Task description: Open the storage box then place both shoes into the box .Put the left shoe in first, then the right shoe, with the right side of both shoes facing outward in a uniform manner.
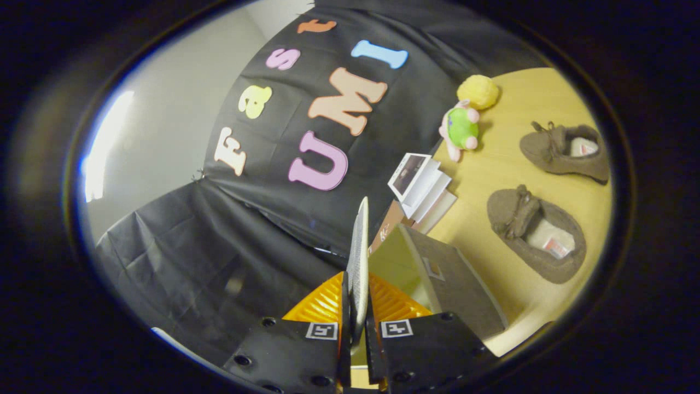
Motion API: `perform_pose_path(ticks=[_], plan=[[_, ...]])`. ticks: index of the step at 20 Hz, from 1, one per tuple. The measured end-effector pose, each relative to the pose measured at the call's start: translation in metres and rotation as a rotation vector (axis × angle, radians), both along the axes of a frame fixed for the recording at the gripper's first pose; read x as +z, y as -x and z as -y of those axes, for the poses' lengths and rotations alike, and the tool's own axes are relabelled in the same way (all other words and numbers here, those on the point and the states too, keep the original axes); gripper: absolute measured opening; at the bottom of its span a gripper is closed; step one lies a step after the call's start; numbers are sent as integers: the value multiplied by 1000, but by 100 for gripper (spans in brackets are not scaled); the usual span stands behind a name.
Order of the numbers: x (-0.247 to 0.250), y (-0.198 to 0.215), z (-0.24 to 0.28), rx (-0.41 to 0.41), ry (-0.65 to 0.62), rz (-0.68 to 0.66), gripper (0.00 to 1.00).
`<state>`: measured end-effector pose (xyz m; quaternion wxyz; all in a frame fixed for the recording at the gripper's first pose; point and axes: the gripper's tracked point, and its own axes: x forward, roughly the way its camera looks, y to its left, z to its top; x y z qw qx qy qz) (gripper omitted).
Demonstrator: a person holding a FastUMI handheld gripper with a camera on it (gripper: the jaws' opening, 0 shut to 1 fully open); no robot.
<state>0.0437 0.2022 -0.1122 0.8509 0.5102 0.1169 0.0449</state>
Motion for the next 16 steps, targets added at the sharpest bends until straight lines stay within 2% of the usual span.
perform_pose_path(ticks=[8, 12, 16], plan=[[55, -18, -55, 83, 181, 28, 17], [79, -17, -100, 142, 244, 40, 21], [89, -10, -154, 225, 317, 58, 21]])
